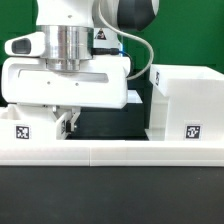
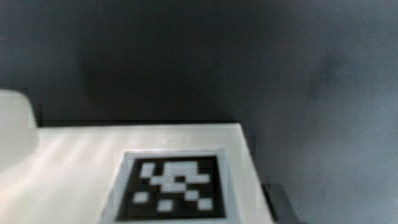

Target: Assemble drawer

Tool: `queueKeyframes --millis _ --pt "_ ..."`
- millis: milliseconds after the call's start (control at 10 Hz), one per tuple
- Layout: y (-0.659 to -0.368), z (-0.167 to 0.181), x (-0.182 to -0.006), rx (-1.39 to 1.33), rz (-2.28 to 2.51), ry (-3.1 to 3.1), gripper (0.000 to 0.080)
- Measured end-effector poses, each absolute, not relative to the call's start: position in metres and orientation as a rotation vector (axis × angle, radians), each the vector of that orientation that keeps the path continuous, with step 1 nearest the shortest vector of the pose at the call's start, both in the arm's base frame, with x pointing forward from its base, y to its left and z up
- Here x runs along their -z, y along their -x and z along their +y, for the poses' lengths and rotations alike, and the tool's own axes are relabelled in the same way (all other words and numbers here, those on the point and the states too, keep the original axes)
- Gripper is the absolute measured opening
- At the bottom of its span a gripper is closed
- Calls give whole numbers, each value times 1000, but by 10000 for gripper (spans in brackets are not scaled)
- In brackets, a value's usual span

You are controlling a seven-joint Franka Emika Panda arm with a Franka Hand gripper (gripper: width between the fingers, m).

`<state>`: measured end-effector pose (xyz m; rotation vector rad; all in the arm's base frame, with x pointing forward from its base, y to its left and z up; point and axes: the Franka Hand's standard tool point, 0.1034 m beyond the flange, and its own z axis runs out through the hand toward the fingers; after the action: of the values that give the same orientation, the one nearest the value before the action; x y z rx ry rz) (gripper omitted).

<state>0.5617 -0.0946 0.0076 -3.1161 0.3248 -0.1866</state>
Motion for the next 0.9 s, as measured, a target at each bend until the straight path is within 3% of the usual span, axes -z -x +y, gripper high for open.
queueKeyframes --millis 500,900 --pt "-561 -94 -9 186 272 3124 44" --pt "-537 -94 -27 156 -2 3135 44"
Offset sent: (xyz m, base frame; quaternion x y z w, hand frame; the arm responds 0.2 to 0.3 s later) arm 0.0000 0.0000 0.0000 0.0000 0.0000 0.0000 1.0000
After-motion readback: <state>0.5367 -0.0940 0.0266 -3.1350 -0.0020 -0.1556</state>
